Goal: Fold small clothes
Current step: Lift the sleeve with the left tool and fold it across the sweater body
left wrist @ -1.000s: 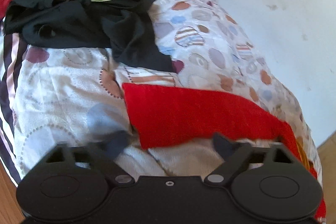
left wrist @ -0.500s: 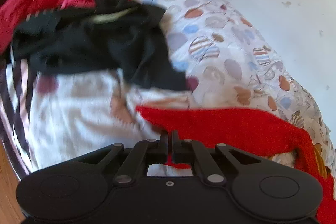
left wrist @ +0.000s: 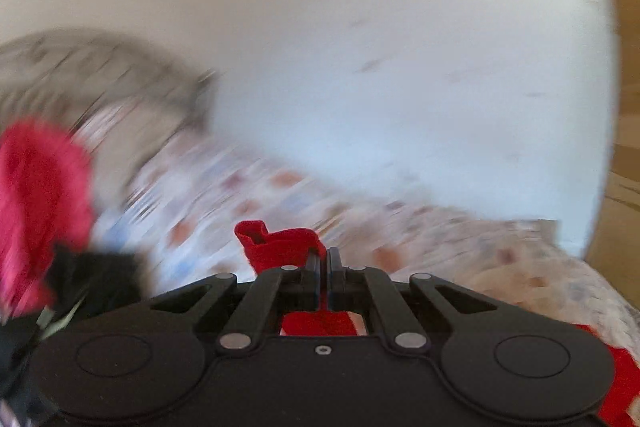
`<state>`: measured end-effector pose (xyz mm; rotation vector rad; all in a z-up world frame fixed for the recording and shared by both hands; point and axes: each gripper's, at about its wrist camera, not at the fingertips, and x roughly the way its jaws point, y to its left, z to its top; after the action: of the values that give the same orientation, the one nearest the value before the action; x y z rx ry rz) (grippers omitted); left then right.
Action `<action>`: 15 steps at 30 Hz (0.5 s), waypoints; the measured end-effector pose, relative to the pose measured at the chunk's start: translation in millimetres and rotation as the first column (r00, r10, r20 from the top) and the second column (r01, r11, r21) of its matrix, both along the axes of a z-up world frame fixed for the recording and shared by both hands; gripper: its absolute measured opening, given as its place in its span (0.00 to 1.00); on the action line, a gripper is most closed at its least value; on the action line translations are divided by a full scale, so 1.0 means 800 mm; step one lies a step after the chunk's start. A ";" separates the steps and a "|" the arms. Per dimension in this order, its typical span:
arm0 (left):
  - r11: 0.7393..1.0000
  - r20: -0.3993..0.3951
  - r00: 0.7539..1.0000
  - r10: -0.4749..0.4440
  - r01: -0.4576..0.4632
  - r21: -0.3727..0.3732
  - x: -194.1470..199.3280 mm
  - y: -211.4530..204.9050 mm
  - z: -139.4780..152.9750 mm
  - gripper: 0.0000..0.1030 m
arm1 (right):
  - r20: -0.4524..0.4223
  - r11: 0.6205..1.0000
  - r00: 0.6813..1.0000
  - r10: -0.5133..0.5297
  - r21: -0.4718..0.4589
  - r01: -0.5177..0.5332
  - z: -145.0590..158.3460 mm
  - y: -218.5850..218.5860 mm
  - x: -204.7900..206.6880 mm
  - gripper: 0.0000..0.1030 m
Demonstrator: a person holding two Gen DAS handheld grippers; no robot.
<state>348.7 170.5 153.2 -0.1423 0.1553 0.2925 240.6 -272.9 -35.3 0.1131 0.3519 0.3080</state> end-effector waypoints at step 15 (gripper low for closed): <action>0.724 -0.234 0.726 -0.647 0.681 0.113 0.085 -0.324 -0.036 0.01 | 0.027 0.981 0.982 -0.187 0.052 0.185 0.018 -0.090 -0.062 1.00</action>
<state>416.9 -88.8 124.1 0.1411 0.3464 -0.4160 191.0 -344.6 -20.9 0.1878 0.2996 0.1330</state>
